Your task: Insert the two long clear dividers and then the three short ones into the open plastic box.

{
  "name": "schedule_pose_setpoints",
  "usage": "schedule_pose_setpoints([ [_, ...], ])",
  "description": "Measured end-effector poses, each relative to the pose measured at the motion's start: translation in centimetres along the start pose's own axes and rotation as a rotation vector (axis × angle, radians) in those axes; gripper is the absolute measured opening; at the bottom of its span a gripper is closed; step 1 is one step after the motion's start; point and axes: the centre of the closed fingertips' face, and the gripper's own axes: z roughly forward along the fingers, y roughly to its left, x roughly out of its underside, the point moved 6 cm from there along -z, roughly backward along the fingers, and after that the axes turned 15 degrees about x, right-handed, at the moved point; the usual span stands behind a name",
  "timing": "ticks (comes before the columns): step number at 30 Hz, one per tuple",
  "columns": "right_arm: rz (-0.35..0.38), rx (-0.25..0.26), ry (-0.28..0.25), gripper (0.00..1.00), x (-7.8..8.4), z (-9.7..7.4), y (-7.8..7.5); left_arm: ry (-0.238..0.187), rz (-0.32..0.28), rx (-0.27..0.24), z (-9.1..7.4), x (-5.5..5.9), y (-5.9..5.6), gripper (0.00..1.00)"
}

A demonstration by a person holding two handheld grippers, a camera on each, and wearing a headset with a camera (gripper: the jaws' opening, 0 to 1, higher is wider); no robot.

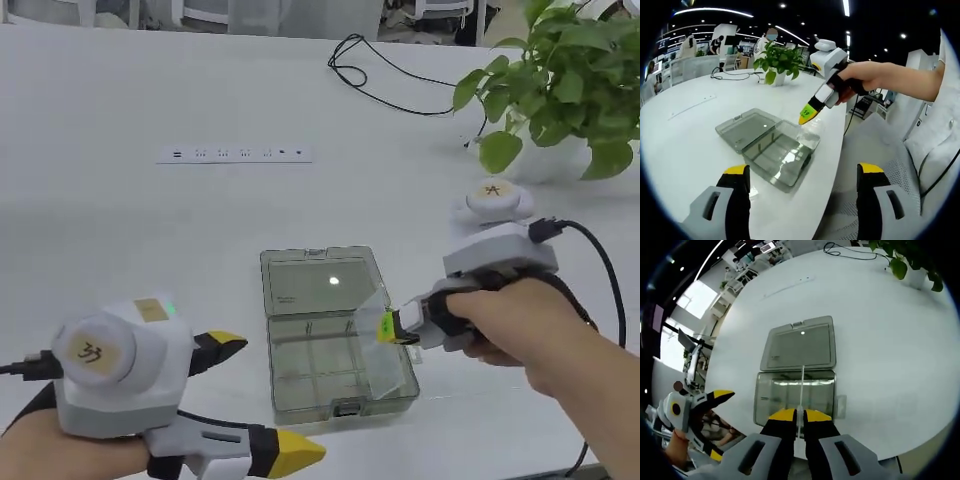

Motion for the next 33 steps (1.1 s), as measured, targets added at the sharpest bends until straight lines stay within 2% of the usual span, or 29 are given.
schedule_pose_setpoints([
  [9, 0.012, 0.001, -0.003, 0.07, -0.32, 0.66, -0.17, -0.006, -0.014, 0.005, 0.11, 0.17, 0.03, 0.89],
  [22, 0.036, 0.013, -0.061, 0.07, 0.28, 0.40, 0.17, -0.018, -0.027, 0.008, 0.21, 0.06, 0.08, 0.88],
  [33, 0.034, 0.026, -0.060, 0.07, 0.34, 1.06, -0.05, -0.020, -0.032, 0.010, 0.27, 0.10, -0.02, 0.88],
])
